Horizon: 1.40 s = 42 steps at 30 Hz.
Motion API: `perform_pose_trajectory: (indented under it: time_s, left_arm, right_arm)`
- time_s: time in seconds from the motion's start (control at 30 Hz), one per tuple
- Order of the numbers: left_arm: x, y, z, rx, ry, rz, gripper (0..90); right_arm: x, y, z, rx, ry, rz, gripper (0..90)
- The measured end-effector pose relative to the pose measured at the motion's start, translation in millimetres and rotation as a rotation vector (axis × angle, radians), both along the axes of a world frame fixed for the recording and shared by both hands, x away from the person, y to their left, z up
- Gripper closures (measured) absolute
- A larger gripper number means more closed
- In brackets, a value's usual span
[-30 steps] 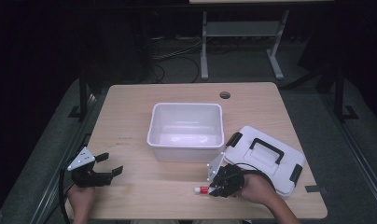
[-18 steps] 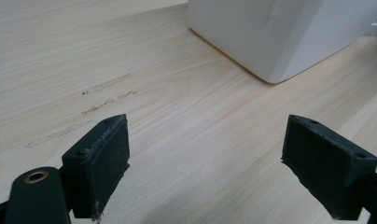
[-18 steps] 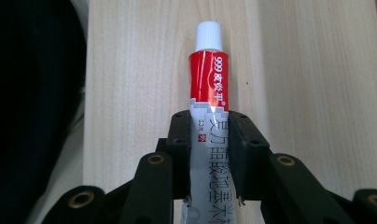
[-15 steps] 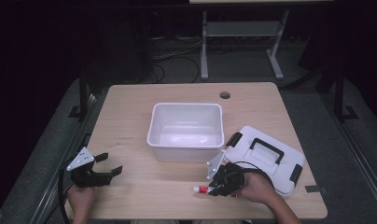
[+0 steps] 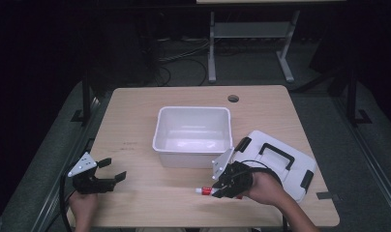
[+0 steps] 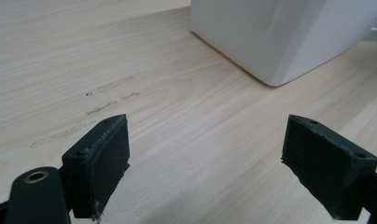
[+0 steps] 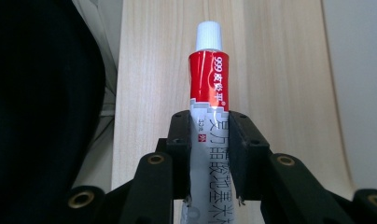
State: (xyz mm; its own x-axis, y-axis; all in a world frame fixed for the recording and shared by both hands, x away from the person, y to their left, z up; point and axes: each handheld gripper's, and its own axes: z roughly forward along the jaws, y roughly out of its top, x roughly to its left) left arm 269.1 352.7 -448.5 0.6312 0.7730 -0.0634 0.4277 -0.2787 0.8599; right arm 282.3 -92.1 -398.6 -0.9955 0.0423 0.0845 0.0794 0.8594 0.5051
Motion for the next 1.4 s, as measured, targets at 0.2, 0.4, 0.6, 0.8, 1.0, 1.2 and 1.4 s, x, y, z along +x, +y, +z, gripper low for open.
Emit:
perform_pose_trajectory:
  time_s: [0.2, 0.4, 0.6, 0.8, 1.0, 1.2, 1.4]
  left_arm:
    - [0.3, -1.0, 0.1, -0.001, 0.001, -0.003, 14.3]
    - [0.5, -1.4, 0.0, 0.000, 0.004, -0.004, 14.3]
    - [0.3, -0.8, 0.1, -0.002, 0.005, 0.000, 14.3]
    - [0.3, 0.1, 0.1, 0.003, 0.003, -0.003, 14.3]
    - [0.1, 1.2, 0.5, -0.003, 0.003, 0.002, 14.3]
    - [0.2, 1.3, 0.4, -0.009, 0.001, 0.005, 14.3]
    - [0.4, 1.6, 0.0, -0.009, 0.000, 0.004, 14.3]
  right_arm:
    - [4.0, 3.4, 19.3, 0.011, -0.013, 0.007, 71.4]
    - [9.5, 5.5, 37.1, 0.021, -0.015, 0.017, 71.4]
    - [13.9, 10.0, 52.6, 0.028, -0.024, 0.024, 71.4]
    - [18.9, 16.6, 64.7, 0.021, -0.028, 0.037, 71.4]
    - [26.2, 19.3, 78.0, 0.028, -0.033, 0.030, 71.4]
    - [34.9, 21.1, 89.5, 0.027, -0.041, 0.021, 71.4]
    - [45.2, 24.0, 99.9, 0.015, -0.055, 0.021, 71.4]
